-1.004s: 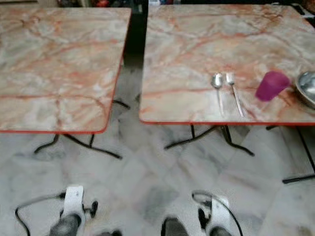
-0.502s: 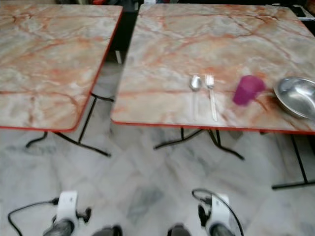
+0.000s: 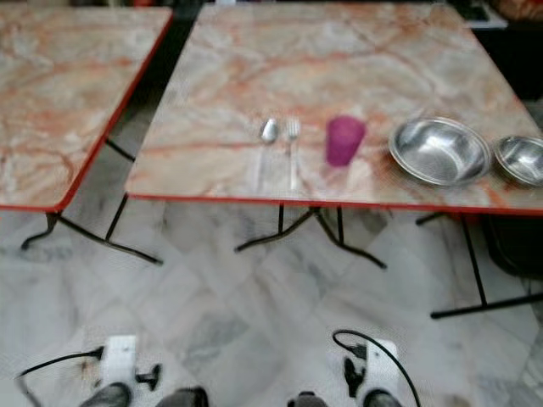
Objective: Setting the table
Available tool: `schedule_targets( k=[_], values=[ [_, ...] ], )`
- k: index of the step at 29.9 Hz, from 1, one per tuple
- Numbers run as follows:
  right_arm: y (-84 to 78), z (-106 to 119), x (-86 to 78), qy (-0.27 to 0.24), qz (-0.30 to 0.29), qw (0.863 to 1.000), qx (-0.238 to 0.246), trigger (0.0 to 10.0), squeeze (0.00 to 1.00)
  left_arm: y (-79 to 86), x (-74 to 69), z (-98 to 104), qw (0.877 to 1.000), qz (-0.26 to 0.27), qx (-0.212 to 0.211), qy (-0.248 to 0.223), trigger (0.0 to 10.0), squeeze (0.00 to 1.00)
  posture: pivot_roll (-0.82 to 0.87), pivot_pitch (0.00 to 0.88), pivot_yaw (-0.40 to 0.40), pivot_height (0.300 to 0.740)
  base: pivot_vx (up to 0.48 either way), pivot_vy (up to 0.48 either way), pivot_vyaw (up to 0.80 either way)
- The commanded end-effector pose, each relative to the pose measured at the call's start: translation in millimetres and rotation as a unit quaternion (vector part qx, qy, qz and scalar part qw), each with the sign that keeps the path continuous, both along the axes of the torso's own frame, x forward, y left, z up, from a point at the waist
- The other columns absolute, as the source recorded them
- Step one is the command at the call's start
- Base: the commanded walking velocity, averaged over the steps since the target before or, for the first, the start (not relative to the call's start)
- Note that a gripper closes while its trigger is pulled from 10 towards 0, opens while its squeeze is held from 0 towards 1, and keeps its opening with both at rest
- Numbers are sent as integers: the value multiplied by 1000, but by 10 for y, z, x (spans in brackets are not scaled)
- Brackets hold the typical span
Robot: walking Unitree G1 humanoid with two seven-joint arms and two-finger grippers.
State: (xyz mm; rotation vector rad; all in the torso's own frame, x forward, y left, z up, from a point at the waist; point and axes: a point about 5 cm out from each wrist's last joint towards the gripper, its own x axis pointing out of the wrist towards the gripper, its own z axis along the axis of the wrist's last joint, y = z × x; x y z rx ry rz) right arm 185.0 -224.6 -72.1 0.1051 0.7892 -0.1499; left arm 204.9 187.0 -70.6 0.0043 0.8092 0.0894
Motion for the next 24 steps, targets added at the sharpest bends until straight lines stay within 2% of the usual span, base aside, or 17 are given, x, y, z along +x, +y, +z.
schedule_targets(
  k=[1, 24],
  values=[
    [50, -45, -61, 12, -4, 1000, 7, 10000, 0, 110, -80, -33, 1000, 8, 14, 18, 10000, 0, -52, 197, -7, 740, 0, 0, 0],
    [62, -41, -53, 6, -10, 1000, 9, 10000, 0, 165, -62, -13, 1000, 22, 7, 11, 10000, 0, -53, 188, -2, 740, 11, 0, 0]
  ],
)
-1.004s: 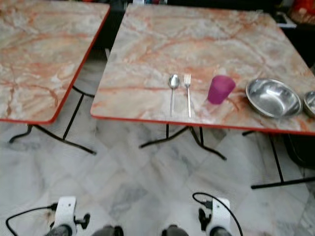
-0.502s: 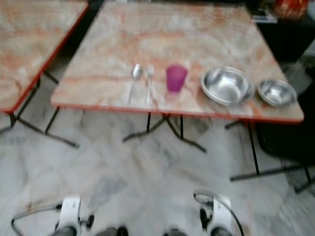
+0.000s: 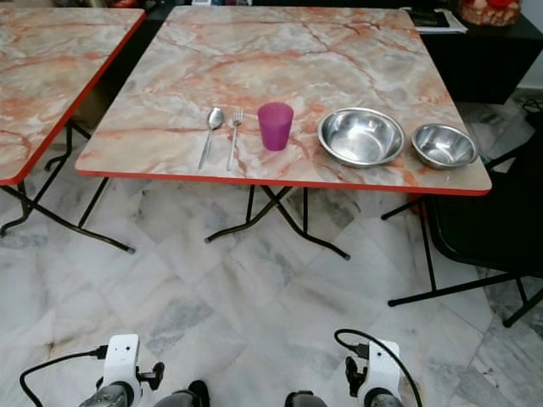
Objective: Setting the table
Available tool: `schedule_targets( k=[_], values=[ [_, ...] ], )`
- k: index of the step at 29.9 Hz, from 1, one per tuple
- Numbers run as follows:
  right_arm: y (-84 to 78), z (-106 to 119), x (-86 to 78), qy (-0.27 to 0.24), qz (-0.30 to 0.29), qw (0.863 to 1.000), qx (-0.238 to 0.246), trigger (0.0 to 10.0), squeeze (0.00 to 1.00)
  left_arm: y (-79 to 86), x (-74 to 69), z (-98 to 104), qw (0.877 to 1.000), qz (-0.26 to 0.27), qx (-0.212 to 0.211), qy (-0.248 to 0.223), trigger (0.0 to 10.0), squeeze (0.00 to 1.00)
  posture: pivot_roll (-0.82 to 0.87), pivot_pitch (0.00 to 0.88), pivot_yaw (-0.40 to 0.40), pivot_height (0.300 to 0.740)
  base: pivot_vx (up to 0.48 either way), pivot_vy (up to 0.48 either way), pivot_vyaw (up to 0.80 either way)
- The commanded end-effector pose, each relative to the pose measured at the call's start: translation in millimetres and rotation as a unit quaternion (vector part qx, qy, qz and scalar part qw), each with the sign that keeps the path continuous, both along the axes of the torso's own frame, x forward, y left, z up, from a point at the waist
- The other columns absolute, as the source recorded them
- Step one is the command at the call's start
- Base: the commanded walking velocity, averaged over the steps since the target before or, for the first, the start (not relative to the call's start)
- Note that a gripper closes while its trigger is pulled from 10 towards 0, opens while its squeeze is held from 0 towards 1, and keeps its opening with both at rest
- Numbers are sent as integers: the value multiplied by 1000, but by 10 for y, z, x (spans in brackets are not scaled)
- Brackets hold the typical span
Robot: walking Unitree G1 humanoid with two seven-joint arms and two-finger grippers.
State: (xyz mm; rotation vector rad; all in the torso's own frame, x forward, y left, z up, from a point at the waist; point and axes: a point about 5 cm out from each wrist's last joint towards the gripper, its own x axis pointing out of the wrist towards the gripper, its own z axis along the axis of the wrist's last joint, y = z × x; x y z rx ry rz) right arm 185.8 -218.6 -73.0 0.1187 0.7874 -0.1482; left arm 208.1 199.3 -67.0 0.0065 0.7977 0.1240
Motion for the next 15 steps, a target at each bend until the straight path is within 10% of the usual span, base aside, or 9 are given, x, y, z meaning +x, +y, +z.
schedule_targets(
  k=[1, 15],
  values=[
    [3, -32, -62, 7, -8, 1000, 3, 10000, 0, 39, -95, -50, 1000, 7, -1, 17, 10000, 0, -53, 188, -1, 740, 285, 0, 0],
    [7, -41, -73, 13, -12, 1000, 2, 10000, 0, 47, -98, -49, 1000, 4, -2, 16, 10000, 0, -52, 187, 1, 740, 302, 0, -191]
  ],
)
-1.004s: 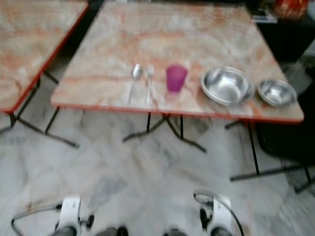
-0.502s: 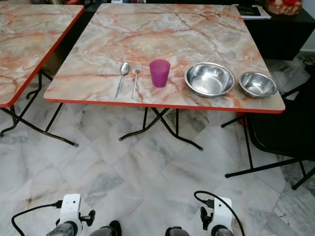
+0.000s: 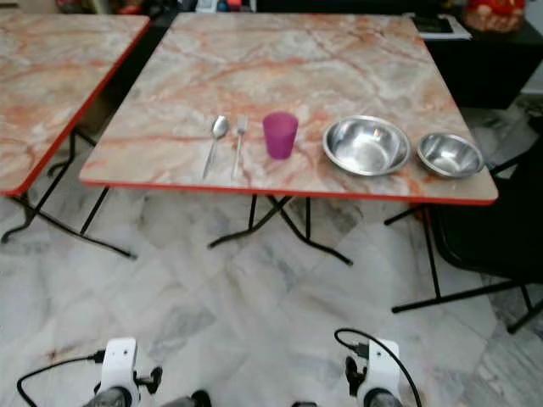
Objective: Setting the table
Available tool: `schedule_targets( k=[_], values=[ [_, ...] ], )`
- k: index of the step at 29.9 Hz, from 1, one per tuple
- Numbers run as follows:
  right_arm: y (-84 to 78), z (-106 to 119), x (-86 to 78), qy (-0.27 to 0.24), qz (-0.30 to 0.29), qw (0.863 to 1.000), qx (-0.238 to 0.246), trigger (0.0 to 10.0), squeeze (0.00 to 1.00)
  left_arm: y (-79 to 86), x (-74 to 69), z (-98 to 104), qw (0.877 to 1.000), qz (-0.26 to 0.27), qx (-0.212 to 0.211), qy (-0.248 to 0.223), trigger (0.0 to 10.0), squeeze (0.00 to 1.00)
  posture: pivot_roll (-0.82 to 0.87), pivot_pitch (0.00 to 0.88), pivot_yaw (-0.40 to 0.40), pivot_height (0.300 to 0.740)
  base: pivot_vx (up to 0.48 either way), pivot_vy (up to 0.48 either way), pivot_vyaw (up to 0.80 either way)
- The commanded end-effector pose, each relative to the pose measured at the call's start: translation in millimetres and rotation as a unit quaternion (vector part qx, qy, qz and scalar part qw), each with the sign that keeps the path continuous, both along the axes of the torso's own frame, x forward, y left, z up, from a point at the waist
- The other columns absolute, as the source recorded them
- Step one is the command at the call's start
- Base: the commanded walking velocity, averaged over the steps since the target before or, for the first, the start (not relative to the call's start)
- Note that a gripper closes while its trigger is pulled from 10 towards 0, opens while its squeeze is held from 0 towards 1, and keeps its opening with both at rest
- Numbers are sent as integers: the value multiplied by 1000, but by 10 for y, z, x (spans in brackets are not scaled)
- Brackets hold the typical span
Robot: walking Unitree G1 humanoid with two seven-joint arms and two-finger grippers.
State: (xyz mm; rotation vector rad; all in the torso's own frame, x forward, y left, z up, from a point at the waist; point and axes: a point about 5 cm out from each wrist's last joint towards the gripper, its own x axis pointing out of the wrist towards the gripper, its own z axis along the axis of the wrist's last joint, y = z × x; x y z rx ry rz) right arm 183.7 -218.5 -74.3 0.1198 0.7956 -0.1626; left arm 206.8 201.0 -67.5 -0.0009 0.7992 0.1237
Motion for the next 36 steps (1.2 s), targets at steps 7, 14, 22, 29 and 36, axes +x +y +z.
schedule_targets(
  k=[7, 14, 22, 29, 36],
  values=[
    [7, -27, -48, 8, -6, 1000, 3, 10000, 0, 41, -78, -39, 1000, 1, 4, 14, 10000, 0, -53, 188, 2, 740, 314, 0, 0],
    [6, -26, -46, 8, -6, 1000, 2, 10000, 0, 23, -66, -35, 1000, 0, 3, 12, 10000, 0, -53, 188, 2, 740, 317, 0, 0],
    [2, -25, -45, 8, -6, 1000, 1, 10000, 0, -7, -49, -31, 1000, -3, 1, 11, 10000, 0, -55, 187, 1, 740, 285, 0, 0],
    [2, -21, -38, 7, -4, 1000, -3, 10000, 0, -34, -56, -41, 1000, -6, 1, 15, 10000, 0, -66, 187, 5, 740, 77, 0, 0],
    [-3, 0, -11, 0, 21, 1000, -22, 10000, 0, -53, -77, -57, 1000, -10, -1, 21, 10000, 0, -86, 188, 10, 740, 0, 0, 0]
  ],
)
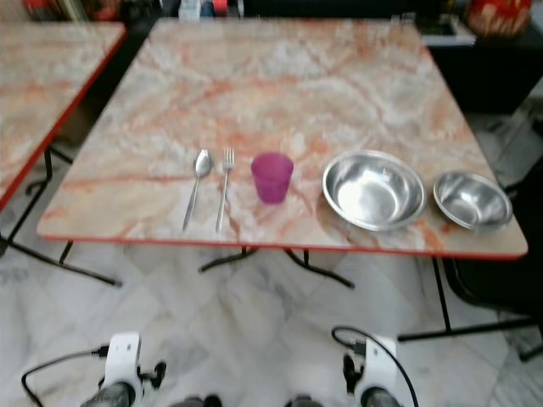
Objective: Setting the table
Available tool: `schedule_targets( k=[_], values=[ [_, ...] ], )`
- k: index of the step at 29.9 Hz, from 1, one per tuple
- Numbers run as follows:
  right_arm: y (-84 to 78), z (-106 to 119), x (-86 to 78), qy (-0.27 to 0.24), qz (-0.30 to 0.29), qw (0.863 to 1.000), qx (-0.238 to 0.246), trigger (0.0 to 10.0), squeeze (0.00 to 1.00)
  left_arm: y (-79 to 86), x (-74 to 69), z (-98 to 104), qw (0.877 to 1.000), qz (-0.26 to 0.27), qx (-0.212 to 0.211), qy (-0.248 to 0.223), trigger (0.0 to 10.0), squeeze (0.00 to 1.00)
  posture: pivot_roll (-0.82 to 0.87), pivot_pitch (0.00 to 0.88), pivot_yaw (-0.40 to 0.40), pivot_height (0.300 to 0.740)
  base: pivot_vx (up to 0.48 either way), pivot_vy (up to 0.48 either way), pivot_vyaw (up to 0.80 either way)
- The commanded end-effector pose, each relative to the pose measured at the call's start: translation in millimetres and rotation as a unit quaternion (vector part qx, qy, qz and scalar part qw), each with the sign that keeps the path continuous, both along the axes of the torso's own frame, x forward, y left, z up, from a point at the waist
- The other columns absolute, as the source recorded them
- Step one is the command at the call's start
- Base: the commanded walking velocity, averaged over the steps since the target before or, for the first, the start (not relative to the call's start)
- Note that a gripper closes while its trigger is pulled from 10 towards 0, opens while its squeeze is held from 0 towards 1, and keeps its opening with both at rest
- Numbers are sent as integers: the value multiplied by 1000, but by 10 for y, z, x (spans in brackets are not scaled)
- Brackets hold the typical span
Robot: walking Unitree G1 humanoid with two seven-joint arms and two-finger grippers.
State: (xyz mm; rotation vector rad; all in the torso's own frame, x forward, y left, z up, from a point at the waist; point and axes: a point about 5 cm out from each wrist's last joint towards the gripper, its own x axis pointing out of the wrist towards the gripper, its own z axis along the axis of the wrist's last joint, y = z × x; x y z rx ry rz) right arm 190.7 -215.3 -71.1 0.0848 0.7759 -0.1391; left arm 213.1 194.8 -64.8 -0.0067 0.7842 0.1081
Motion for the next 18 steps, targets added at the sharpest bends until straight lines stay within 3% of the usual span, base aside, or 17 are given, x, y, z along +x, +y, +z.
schedule_targets(
  k=[1, 18],
  values=[
    [-34, -24, -73, 5, 6, 1000, -14, 10000, 0, 14, -142, -83, 1000, -4, 5, 28, 10000, 0, -93, 191, 15, 740, 0, 0, 0],
    [-31, 26, -38, -37, -25, 998, -44, 10000, 0, 108, -237, -112, 999, -18, 11, 37, 10000, 0, -153, 189, 38, 740, 0, 0, 0]
  ],
)
